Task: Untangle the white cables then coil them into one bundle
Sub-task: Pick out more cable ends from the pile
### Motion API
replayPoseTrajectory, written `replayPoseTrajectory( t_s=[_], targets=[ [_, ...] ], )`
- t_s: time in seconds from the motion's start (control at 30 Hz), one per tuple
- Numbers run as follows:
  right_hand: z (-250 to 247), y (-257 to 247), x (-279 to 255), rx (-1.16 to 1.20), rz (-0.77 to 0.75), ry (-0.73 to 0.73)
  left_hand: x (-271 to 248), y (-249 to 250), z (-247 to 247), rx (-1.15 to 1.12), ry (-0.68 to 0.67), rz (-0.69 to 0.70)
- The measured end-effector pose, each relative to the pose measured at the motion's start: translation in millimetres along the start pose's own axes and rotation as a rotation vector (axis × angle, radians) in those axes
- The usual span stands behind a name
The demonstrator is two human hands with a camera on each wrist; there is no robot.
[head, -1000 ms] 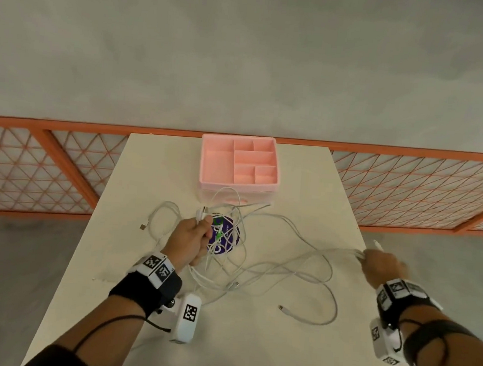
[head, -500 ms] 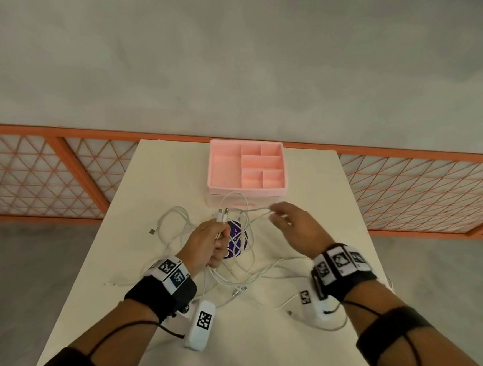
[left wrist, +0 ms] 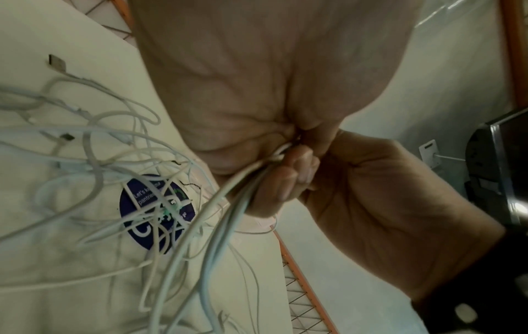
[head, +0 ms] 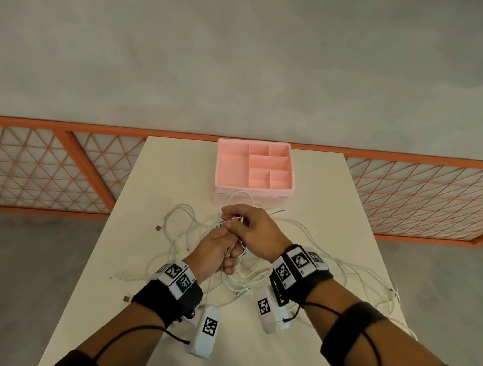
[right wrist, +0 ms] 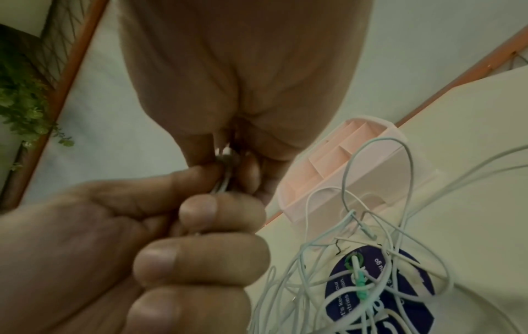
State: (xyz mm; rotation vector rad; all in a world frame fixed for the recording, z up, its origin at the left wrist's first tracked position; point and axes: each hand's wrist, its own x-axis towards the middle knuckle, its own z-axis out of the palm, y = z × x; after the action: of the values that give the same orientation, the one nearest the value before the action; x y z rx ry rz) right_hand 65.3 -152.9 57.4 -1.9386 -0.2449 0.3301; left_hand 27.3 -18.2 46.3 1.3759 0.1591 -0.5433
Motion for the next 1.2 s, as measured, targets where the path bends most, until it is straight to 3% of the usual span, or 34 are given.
replayPoseTrajectory(
  t_s=[0.4, 0.47, 0.53, 0.63, 0.8, 0.93, 1.1, 1.2],
  targets=[
    [-3.5, 2.0, -10.0, 0.277, 0.014, 0.128, 8.4, 8.9, 18.7, -0.124, 0.072, -0.007],
    [4.1, 2.6, -15.3, 0.387, 0.073, 0.077, 11.1, 13.1, 17.2, -0.271, 0.125, 0.028],
    [13.5, 5.4, -24.4, 0.388, 0.112, -0.072, 13.9, 19.7, 12.5, -0.45, 0.168, 0.052],
    [12.7, 18.6, -34.6, 0.124, 0.074, -0.166, 19.6, 29.7, -2.8, -0.672, 0.247, 0.108],
    [-41.2, 54.5, -44.9, -0.473, 0.037, -0.186, 19.0, 28.6, -45.1, -0.709, 0.373, 0.109],
    [-114.1, 101.5, -62.5, -0.75, 0.27, -0.126, 11.1, 34.4, -73.0, -0.596, 0.477, 0.068],
    [-197.9, 136.7, -103.1, -0.897, 0.573, 0.017, -1.2, 26.1, -78.1, -0.437, 0.394, -0.032],
    [-229.8, 138.8, -118.2, -0.955, 0.654, 0.222, -2.0, 18.1, -63.7, -0.262, 0.305, -0.121]
  ],
)
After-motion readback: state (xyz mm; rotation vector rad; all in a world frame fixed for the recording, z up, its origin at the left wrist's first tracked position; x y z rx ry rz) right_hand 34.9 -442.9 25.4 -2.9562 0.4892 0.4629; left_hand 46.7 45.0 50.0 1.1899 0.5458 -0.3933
